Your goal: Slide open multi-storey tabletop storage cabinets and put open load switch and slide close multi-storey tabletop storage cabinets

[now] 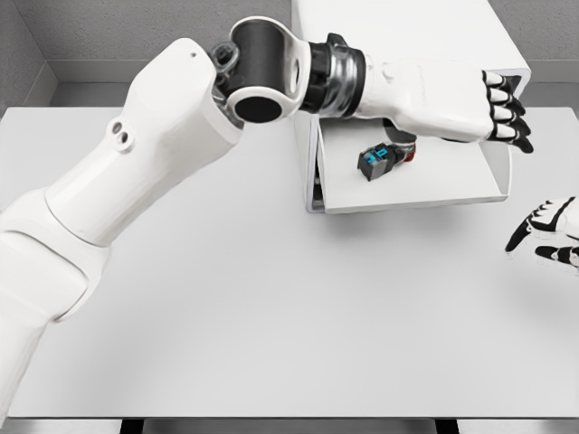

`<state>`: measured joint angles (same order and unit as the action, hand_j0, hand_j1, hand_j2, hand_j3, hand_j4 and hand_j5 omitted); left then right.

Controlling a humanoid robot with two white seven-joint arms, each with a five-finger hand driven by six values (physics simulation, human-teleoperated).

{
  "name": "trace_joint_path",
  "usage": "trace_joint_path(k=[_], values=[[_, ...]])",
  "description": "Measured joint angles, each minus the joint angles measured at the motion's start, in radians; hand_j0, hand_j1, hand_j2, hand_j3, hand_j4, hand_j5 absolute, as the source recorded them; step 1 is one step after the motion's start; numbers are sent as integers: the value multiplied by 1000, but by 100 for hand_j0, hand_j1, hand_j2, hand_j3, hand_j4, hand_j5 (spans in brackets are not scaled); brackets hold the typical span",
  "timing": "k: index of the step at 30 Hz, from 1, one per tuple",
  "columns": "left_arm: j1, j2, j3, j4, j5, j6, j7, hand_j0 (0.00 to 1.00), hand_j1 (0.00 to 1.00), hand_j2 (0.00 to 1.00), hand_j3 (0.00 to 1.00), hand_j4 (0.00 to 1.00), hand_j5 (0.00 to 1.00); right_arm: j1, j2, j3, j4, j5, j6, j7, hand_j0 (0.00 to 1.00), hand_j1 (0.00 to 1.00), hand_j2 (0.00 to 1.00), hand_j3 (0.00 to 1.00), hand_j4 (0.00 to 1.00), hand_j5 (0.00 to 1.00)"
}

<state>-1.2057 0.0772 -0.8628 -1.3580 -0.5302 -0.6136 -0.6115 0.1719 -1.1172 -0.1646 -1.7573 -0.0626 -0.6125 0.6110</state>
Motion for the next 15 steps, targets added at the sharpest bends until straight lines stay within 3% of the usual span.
trace_joint_path(k=[2, 5, 6, 8, 10, 12, 13, 15], values=[[-15, 88, 5, -63, 139, 0, 0, 100, 100, 100, 100, 100, 100, -63, 0, 52, 0, 0, 0, 0, 56, 56, 56, 56, 56, 56], [-3, 371, 31, -144, 441, 0, 0, 100, 100, 100, 100, 100, 100, -84, 0, 108, 0, 2, -1, 0, 56, 56, 56, 56, 56, 56], [38, 475, 37, -154, 536, 0, 0, 100, 100, 100, 100, 100, 100, -88, 0, 119, 0, 3, -1, 0, 56, 56, 56, 56, 56, 56], [185, 685, 43, -116, 663, 4, 1, 100, 100, 100, 100, 100, 100, -120, 0, 138, 0, 2, -1, 0, 56, 56, 56, 56, 56, 56], [242, 891, 42, -31, 711, 0, 0, 100, 100, 100, 100, 100, 100, -189, 1, 184, 0, 1, 0, 0, 56, 56, 56, 56, 56, 56], [322, 1025, 38, 21, 731, -2, 0, 100, 100, 100, 100, 100, 100, -213, 2, 235, 0, 2, -1, 0, 56, 56, 56, 56, 56, 56], [352, 1054, 30, 36, 735, -1, 0, 100, 100, 100, 100, 100, 100, -221, 3, 256, 0, 3, -1, 0, 56, 56, 56, 56, 56, 56], [354, 1061, 15, 8, 719, -1, 0, 100, 100, 100, 100, 100, 100, -223, 4, 282, 0, 3, -1, 0, 56, 56, 56, 56, 56, 56]])
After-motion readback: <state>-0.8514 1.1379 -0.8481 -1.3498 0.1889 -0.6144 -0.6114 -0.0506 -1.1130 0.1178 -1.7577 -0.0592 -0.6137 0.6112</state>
